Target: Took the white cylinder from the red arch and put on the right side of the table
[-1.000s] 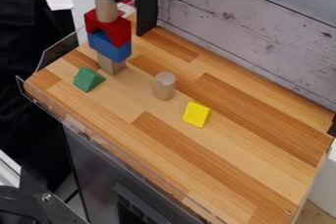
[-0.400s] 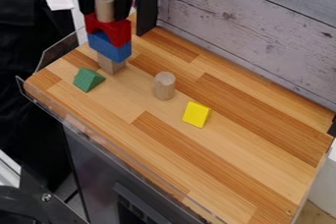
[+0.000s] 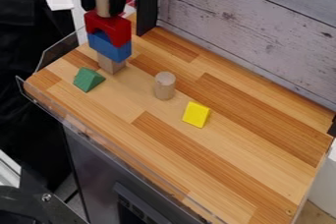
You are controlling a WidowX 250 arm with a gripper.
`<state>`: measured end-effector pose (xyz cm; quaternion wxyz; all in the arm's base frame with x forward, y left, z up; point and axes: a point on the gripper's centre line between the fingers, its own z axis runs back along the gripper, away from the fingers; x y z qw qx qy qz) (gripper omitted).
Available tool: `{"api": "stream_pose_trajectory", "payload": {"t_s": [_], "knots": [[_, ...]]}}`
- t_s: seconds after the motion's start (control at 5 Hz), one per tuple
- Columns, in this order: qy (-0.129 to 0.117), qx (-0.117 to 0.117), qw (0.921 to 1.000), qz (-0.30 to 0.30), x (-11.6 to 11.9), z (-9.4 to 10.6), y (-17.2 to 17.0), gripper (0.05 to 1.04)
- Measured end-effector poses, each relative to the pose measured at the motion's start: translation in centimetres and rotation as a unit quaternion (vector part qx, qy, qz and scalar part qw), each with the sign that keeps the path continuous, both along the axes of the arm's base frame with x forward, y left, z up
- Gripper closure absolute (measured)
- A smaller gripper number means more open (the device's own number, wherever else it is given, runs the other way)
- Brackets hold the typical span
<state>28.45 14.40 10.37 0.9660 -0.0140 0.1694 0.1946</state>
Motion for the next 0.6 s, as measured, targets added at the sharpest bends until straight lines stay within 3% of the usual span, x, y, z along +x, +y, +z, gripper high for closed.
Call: {"api": "stream_pose_trajectory", "payload": {"t_s": [0.2, 0.4, 0.6], "knots": [[0.002, 0.015, 0.9999, 0.006, 0.3, 0.5, -0.1, 0.533], [-0.047, 0.011, 0.9988, 0.013, 1.4, 2.0, -1.4, 0.533], [-0.079, -0.003, 0.9967, -0.015, 2.6, 2.4, -4.3, 0.533]]}}
